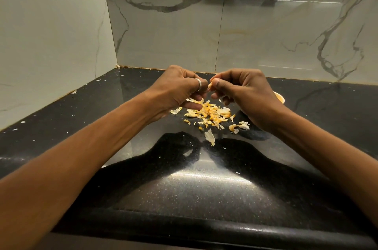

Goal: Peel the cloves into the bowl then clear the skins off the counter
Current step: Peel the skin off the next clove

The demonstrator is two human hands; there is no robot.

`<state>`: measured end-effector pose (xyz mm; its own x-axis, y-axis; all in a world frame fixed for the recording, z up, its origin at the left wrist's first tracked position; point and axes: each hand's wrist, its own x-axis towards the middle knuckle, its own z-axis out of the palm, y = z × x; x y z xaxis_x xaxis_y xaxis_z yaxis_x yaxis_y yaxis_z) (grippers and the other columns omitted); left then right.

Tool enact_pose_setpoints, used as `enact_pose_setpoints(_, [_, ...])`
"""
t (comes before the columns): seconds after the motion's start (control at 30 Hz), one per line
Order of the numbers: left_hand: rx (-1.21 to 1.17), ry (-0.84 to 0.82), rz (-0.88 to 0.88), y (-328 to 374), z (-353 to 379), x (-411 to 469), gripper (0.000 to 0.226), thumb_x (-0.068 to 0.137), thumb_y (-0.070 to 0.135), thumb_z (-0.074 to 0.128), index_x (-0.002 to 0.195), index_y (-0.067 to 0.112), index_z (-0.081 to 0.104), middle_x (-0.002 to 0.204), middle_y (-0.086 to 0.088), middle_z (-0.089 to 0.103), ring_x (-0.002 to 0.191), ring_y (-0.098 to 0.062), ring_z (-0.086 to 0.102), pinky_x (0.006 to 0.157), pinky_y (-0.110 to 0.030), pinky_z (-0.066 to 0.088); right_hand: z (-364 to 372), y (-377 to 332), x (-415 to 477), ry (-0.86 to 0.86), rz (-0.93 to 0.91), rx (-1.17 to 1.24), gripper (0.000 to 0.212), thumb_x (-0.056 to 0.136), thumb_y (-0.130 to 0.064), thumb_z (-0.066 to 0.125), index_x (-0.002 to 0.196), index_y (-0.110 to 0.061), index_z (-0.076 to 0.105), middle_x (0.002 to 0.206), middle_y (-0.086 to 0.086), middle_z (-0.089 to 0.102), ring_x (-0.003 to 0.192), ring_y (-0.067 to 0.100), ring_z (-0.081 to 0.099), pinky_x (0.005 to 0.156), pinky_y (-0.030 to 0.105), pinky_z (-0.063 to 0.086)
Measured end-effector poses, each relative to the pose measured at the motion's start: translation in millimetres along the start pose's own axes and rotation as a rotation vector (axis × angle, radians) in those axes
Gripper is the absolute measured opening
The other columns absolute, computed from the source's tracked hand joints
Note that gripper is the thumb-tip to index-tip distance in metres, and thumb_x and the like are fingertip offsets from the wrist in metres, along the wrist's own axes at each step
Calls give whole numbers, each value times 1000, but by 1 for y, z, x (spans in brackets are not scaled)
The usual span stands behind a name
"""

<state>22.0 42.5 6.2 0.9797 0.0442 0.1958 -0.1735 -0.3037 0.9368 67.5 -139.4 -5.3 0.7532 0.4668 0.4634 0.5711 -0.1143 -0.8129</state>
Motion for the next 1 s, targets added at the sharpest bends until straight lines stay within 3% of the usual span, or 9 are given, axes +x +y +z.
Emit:
enact_pose_setpoints(0.2, [5,-40,-10,1,-2,-1,14,96,8,61,86,4,70,77,-7,66,63,-7,63,58,-26,58,-1,0,1,-21,80,130,14,98,-7,58,107,-3,68,84,3,76,76,13,71,59,18,52])
enact_pose_setpoints(0.47, [4,-57,-24,3,0,-3,10,94,7,63,88,5,72,80,-8,66,63,-7,62,60,-30,61,-3,1,1,-19,80,134,21,88,-14,70,108,-11,71,93,3,76,81,9,68,59,20,50])
enact_pose_setpoints(0.7, [162,-23,63,3,-2,-2,6,90,12,72,91,9,76,82,-6,70,68,-6,64,58,-26,58,-4,1,1,42,-4,-16,14,91,-12,70,105,-13,70,88,5,75,75,8,69,55,18,49])
enact_pose_setpoints(1.0, [151,57,164,-1,-4,1,11,92,8,67,98,1,74,94,-18,71,72,-13,66,57,-30,60,-3,4,2,43,-154,-235,17,89,-12,74,104,-20,74,88,-11,73,76,-1,68,63,12,52])
